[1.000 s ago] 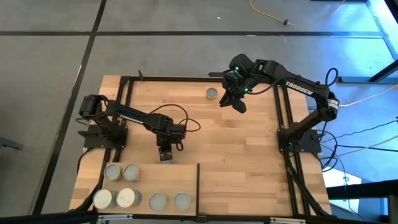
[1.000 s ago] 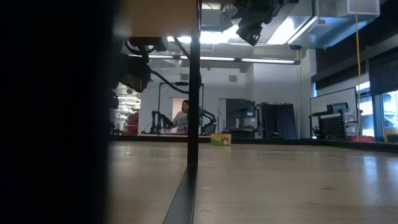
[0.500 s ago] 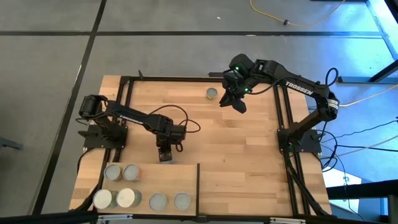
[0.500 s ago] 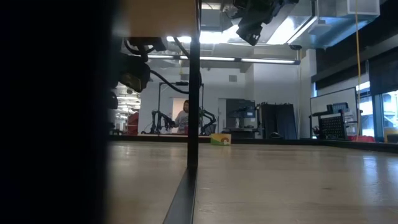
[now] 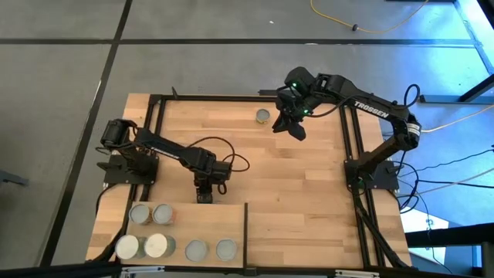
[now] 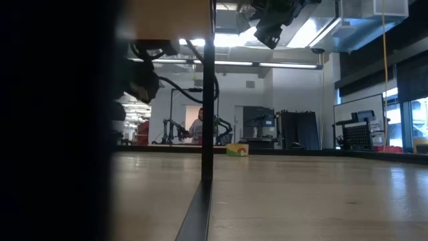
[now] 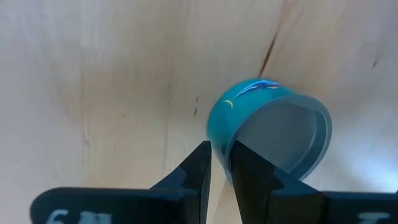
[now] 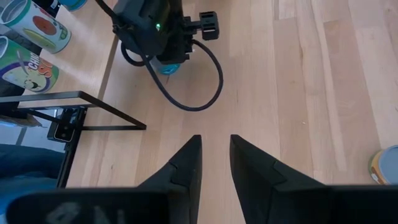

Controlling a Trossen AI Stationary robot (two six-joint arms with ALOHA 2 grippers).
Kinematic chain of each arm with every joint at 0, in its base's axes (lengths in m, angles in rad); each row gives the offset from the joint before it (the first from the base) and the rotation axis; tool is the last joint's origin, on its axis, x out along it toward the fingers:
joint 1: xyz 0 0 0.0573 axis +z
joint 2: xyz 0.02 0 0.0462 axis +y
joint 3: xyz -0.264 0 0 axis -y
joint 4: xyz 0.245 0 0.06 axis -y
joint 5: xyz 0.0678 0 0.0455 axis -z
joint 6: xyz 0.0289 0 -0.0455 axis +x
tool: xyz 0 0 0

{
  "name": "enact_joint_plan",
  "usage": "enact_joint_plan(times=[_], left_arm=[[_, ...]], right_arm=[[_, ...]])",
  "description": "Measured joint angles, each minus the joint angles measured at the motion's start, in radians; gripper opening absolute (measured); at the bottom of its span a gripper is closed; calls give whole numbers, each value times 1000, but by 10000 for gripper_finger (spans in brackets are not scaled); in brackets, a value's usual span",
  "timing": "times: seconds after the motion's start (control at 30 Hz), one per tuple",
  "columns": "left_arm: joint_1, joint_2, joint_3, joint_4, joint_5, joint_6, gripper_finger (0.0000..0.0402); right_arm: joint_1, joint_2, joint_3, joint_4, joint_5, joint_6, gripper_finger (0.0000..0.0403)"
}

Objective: Pick and place cans onto a shelf
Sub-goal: Put the blue tuna can on the shelf

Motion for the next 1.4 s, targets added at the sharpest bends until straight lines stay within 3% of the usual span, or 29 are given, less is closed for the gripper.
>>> enact_joint_plan(times=[0.63, 0.9, 1.4], left_arm=[[-1, 0, 0, 24, 2, 9, 54], [-1, -2, 1, 22, -31, 9, 8], [33, -38, 46, -26, -78, 19, 2]], right_arm=[[0, 0, 0, 0, 0, -2, 85], [0, 0, 0, 7, 0, 0, 85], [0, 0, 0, 43, 1, -2, 85]])
